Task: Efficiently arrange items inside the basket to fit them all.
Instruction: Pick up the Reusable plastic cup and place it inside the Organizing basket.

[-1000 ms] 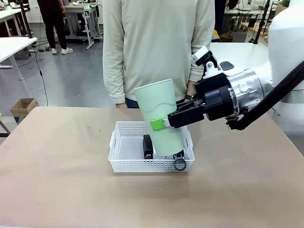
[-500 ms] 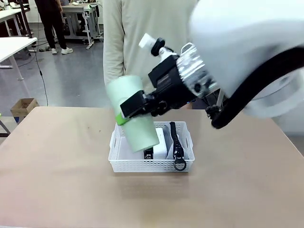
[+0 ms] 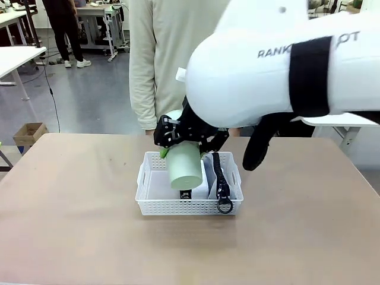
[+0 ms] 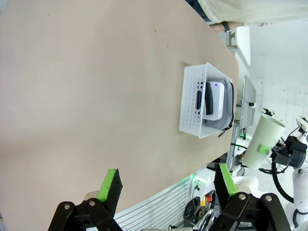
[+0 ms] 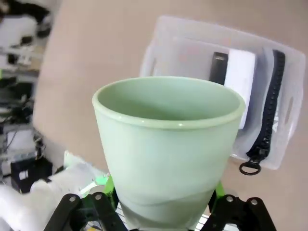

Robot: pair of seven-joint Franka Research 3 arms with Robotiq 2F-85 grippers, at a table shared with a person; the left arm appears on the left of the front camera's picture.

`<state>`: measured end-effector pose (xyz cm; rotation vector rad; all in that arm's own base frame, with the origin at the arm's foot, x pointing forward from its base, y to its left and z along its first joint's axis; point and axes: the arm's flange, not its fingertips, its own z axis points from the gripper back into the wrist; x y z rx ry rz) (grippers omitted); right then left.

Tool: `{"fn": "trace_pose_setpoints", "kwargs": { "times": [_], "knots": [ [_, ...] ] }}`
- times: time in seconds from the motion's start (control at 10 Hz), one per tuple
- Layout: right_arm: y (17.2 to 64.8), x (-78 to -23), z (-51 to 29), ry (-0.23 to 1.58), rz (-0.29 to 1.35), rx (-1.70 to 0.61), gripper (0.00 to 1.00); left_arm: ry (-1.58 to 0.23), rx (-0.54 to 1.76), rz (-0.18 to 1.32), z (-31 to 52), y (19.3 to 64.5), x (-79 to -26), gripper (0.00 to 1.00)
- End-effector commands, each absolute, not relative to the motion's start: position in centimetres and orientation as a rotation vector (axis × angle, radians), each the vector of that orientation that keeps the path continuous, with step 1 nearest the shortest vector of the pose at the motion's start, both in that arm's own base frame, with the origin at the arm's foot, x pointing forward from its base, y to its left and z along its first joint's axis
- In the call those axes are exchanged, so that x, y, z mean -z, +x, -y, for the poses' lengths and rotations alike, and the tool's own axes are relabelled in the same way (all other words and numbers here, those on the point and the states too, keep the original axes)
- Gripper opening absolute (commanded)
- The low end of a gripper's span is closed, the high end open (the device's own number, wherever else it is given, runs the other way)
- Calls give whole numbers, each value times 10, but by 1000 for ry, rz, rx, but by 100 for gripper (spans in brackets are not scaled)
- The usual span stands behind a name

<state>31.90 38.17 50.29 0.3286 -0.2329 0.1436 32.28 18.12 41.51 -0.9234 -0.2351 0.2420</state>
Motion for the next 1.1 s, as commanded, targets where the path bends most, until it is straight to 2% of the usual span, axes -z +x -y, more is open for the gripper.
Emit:
{"fn": "trace_pose_setpoints", "kwargs": {
  "times": [0.0,0.4,0.5,0.6,1.0],
  "knots": [
    [339,-497,-416,256,220,-35,85,-924,-221,236,-184,319,-415,100],
    [327,-500,-389,288,234,-90,85,-924,-221,236,-184,319,-415,100],
    [334,-492,-395,273,211,-64,85,-924,-221,236,-184,319,-415,100],
    [338,-488,-410,153,244,89,85,-924,-221,236,-184,319,-415,100],
    [373,-454,-434,156,217,180,85,-924,-221,236,-184,319,-415,100]
  ]
}}
